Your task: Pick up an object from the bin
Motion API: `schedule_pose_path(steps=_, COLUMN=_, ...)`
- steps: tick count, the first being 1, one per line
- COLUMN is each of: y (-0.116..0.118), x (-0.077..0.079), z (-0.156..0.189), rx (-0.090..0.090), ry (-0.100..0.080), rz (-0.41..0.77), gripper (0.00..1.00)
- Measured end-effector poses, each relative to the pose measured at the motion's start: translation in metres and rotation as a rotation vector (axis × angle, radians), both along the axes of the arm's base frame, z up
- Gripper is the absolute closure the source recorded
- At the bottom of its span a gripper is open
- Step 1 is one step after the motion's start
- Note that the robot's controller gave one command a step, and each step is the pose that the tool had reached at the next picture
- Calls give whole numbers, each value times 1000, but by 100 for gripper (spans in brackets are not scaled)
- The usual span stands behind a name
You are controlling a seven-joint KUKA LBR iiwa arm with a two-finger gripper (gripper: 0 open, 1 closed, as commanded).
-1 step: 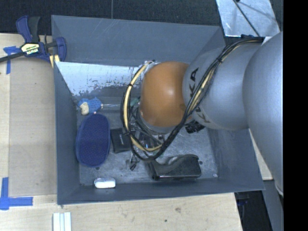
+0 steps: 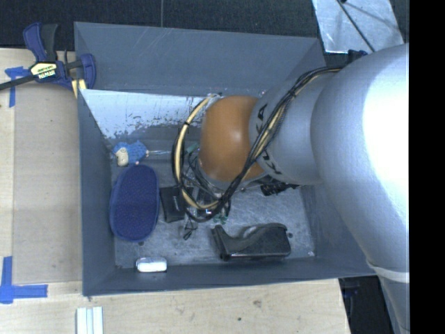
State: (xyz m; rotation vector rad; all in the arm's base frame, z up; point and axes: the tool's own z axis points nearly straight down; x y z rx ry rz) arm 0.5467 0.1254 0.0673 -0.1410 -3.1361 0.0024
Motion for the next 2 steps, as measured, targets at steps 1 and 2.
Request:
schedule_pose_path(steps=1, y=1, x=2, z=4, rx=2, ry=-6, rz=-1, gripper=100)
schedule_pose_path(steps=2, y=46, x=-52, z=141, rx=5, ry=-11, rz=-22, gripper=100)
